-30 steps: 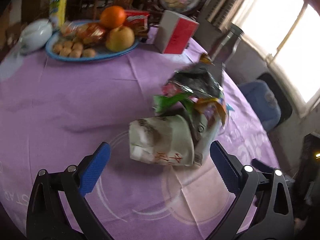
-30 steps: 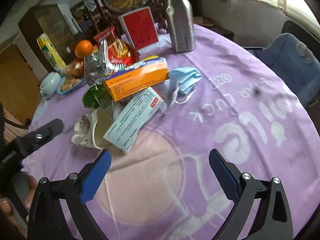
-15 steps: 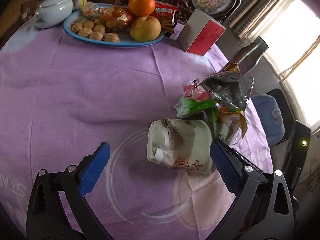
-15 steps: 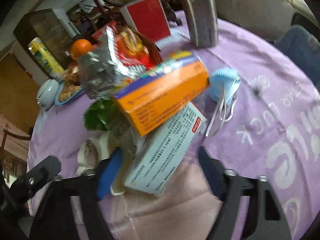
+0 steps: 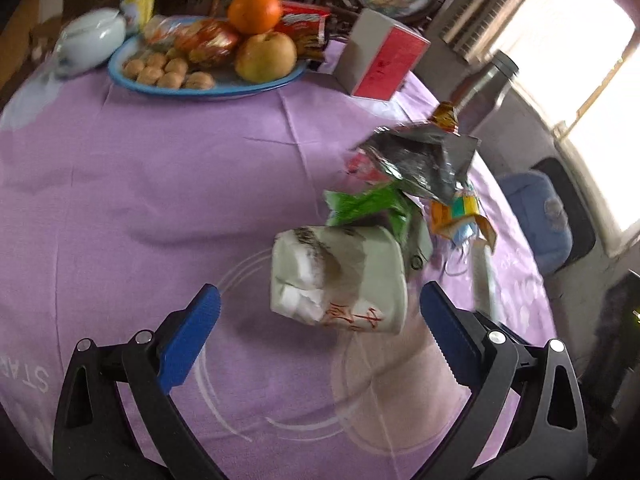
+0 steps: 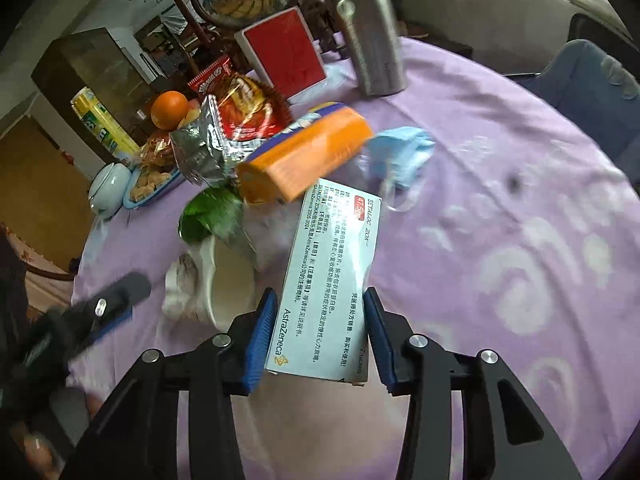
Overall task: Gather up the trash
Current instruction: 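Grasp the white medicine box with the right tool while the left tool grasps the white paper cup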
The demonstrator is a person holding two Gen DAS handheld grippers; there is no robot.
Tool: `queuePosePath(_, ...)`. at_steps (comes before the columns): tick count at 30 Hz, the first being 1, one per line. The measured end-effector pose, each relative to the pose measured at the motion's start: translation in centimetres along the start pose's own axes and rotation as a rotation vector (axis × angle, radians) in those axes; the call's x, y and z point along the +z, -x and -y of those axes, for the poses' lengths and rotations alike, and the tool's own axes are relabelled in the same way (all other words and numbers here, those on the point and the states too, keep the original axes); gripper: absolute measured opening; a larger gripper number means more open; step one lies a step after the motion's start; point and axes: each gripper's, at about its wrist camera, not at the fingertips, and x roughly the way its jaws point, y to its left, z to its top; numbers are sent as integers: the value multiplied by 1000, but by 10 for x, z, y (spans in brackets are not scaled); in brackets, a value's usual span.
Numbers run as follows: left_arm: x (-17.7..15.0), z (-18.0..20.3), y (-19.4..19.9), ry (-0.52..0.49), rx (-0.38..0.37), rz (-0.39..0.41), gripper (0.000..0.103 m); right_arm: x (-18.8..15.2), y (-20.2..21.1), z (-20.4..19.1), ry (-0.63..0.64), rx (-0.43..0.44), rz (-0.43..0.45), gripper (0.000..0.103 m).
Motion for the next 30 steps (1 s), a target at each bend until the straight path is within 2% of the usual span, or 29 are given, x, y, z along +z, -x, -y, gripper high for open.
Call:
queuePosePath(6, -14, 30, -9, -139, 108, 2, 96, -34, 24, 28, 34, -51, -19, 44)
queuePosePath(14, -24, 42, -31, -212, 212, -18, 96, -60, 24, 35, 54, -43, -42, 44)
queuePosePath(19, -25, 32, -45, -189, 224, -74, 96, -62, 22, 35, 49, -35, -41, 44)
queuePosePath(23, -21, 10, -46, -96, 182, -119, 96, -64, 18, 35, 45, -33, -50, 44)
queuePosePath(27, -16, -8, -44, -28, 124, -128, 96, -67, 14, 32, 63, -48, -53, 45)
queuePosePath(30, -14, -9, -46, -47, 123, -110, 97, -66, 13, 29, 75, -55, -55, 46)
